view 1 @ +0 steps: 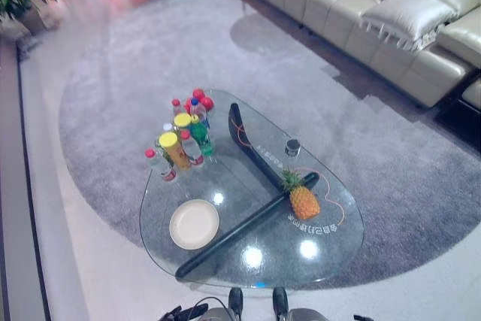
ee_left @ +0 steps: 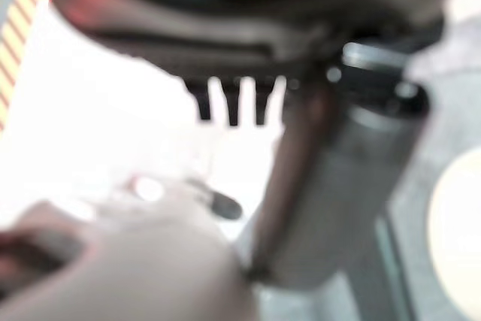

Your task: Pick up the fruit to the plate

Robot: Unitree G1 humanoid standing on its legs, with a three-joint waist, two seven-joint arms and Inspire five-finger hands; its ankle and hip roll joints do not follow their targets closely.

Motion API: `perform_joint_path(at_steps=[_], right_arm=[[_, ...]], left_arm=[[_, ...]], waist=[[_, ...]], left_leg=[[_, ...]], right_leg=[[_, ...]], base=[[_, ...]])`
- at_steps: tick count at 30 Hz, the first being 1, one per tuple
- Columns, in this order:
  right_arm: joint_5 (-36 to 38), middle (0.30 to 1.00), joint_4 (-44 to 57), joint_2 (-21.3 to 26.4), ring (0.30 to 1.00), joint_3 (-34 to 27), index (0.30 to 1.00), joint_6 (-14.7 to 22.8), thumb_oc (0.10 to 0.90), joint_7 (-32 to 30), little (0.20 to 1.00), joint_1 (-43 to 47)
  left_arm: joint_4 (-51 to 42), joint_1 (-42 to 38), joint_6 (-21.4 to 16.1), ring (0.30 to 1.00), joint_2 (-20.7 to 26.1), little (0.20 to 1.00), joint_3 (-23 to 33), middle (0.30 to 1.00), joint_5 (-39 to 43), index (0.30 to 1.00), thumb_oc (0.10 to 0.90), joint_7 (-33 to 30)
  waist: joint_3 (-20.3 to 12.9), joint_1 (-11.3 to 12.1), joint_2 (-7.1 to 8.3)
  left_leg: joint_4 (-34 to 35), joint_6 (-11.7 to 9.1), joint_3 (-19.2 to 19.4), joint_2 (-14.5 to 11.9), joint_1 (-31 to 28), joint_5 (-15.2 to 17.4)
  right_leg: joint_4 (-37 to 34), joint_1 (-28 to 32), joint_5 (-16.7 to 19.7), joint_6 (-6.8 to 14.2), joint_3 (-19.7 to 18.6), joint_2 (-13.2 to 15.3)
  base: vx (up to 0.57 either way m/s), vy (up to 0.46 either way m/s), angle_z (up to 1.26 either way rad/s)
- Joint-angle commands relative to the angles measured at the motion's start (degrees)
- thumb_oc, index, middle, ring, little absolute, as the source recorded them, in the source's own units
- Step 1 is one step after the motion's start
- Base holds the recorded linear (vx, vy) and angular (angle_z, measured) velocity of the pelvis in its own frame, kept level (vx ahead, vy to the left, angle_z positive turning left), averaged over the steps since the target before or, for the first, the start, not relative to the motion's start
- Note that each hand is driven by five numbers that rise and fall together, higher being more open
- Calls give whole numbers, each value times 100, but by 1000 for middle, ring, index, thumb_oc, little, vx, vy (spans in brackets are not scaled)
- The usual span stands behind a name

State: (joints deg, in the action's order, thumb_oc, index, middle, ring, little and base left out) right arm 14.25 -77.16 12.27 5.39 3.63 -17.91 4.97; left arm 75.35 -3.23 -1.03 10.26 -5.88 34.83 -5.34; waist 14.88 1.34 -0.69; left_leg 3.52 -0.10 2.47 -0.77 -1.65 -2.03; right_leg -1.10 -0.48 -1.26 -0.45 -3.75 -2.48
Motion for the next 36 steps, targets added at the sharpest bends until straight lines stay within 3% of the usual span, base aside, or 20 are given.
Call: perform_joint_path(at_steps=[1, 5, 15, 18, 23, 27, 36], right_arm=[[379, 900, 365, 355, 900, -109, 900, 538, 800, -556, 900, 225], [247, 900, 1142, 524, 900, -144, 900, 770, 800, -972, 900, 309], [-342, 900, 3382, 1017, 900, -32, 900, 664, 800, -1919, 900, 463], [-3, 900, 4153, 1116, 900, -57, 900, 617, 800, -1930, 900, 522], [-142, 900, 5310, 1240, 900, -178, 900, 636, 800, -1992, 900, 730], [-167, 900, 5769, 1298, 900, -171, 900, 660, 800, -2048, 900, 1039], [-592, 900, 6447, 1495, 900, 81, 900, 345, 800, -2114, 900, 2151]], left_arm=[[245, -112, -122, 900, 14, 900, -7, 900, -106, 900, 800, 26], [141, -80, -174, 900, 207, 900, 35, 900, -5, 900, 800, 232], [-26, -78, -220, 900, 450, 900, 164, 900, 106, 900, 800, 300], [-90, -84, -197, 900, 445, 900, 187, 900, 164, 900, 800, 294], [-156, -91, -243, 900, 376, 900, 197, 900, 233, 900, 800, 253], [-195, -188, -288, 900, 396, 900, 106, 900, 299, 900, 800, 186], [-437, -451, -200, 900, 374, 900, -213, 900, 675, 900, 800, 150]], waist=[[156, 62, 273], [381, 102, 386], [734, 76, 501], [819, 56, 523], [985, 64, 522], [1081, 94, 529], [1389, 172, 416]], left_leg=[[-561, 164, -432, 396, 507, 319], [-877, 195, -468, 435, 788, 404], [-1496, 251, -511, 504, 1429, 539], [-1774, 252, -531, 552, 1665, 604], [-2142, 255, -553, 594, 2034, 667], [-2237, 261, -558, 607, 2230, 659], [-2406, 233, -579, 676, 2754, 556]], right_leg=[[187, -367, 469, 255, 391, 314], [363, -526, 433, 235, 425, 283], [802, -1036, 346, 200, 492, 282], [962, -1213, 303, 180, 512, 299], [1281, -1527, 182, 145, 591, 320], [1404, -1736, 157, 141, 645, 327], [1588, -2264, 145, 99, 694, 323]], base=[[-44, -77, 0], [-46, -69, -1], [-46, -17, 0], [-42, 35, -1], [-27, 56, -8], [-44, 16, 2], [-44, 36, 3]])
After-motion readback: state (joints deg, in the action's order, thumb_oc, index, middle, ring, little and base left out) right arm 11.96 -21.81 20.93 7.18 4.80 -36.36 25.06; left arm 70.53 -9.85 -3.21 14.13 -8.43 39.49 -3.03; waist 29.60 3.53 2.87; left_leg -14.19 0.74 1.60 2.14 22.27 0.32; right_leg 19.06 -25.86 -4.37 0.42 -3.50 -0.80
